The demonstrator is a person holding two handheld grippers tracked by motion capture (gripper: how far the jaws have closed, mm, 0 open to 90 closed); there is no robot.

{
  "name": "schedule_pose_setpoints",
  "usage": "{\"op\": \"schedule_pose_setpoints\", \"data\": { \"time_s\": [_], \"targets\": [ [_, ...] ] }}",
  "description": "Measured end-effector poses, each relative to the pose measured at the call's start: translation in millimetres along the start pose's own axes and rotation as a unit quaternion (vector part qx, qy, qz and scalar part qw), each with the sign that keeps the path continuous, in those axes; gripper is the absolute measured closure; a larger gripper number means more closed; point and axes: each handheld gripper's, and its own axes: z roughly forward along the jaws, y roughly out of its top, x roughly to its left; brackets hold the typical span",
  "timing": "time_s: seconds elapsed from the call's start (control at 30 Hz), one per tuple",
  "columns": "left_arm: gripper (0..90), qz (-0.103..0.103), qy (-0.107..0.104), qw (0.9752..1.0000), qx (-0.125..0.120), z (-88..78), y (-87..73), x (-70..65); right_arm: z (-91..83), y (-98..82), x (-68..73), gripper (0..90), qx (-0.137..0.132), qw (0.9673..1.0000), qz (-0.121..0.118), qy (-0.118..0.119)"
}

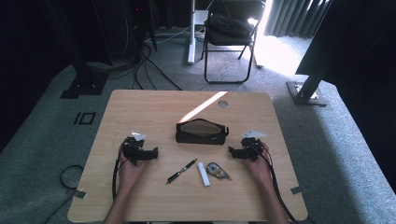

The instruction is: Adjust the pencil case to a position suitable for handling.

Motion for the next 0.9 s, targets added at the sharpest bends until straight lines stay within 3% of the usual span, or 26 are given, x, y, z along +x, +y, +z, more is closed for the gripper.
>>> {"op": "schedule_pose_setpoints", "data": {
  "time_s": [0.47,0.67,0.9],
  "targets": [
    [1.2,-0.013,0.011,0.9999,0.0,-0.9,-1.0,-2.4,-0.8,-0.9,1.1,12.6,-0.001,1.0,0.004,-0.004],
    [1.3,-0.015,0.013,0.9998,0.0,-0.9,-1.0,-2.3,-6.2,0.9,5.2,25.7,0.004,0.9999,0.01,-0.01],
    [1.3,-0.016,0.013,0.9998,0.0,-0.9,-1.0,-2.4,-17.8,8.3,10.2,33.1,-0.022,0.9997,0.002,-0.008]
  ]
}}
